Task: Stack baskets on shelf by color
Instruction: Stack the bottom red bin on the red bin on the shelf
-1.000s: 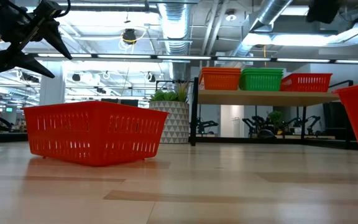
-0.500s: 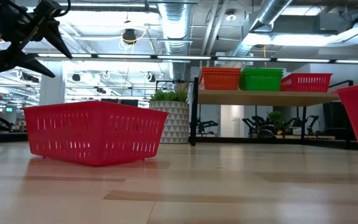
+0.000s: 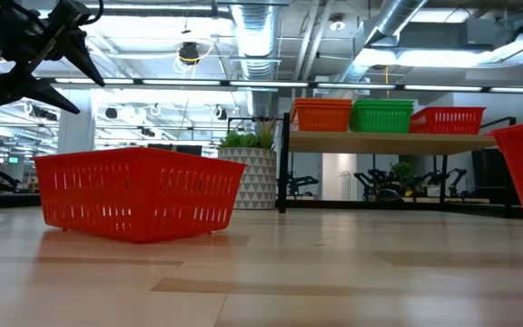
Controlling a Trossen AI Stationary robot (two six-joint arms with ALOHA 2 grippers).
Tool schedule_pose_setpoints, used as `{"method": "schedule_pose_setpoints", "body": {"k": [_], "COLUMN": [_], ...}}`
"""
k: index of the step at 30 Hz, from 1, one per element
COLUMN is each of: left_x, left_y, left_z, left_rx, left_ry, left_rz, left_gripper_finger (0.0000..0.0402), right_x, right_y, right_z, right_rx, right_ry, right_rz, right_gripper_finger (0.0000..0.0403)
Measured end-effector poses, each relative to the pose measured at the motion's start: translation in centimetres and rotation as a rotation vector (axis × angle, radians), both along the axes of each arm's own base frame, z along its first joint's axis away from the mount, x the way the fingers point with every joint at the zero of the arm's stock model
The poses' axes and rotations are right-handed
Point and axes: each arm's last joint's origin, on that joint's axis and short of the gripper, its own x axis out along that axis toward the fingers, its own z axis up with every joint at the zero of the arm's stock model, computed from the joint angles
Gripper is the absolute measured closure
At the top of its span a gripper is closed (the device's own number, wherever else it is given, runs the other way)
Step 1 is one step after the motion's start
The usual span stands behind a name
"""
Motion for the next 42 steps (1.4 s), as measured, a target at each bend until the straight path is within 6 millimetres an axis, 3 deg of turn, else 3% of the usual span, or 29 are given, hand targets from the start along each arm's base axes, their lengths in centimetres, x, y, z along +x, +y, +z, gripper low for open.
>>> {"method": "schedule_pose_setpoints", "body": {"k": [10, 21, 32, 42], "left_x": [0.0, 0.0, 0.0, -0.2], "left_y": [-0.1, -0.2, -0.2, -0.2], "left_z": [-0.1, -0.1, -0.1, -0.3], "left_rx": [-0.027, -0.041, -0.047, -0.048], "left_ry": [0.009, 0.015, 0.018, 0.045], "left_rz": [-0.026, -0.042, -0.051, -0.056], "left_gripper_finger": [0.0128, 0.0128, 0.0128, 0.0128], "right_x": [1.8, 1.3, 1.9, 2.6], "right_y": [3.5, 7.2, 7.6, 8.4], "right_z": [-2.5, -5.5, -6.4, -7.2], "right_rx": [-0.099, -0.189, -0.299, -0.279], "right_ry": [-0.042, -0.017, -0.041, -0.105], "right_rz": [0.193, 0.286, 0.24, 0.262], "right_gripper_finger": [0.02, 0.0201, 0.0201, 0.0201]}}
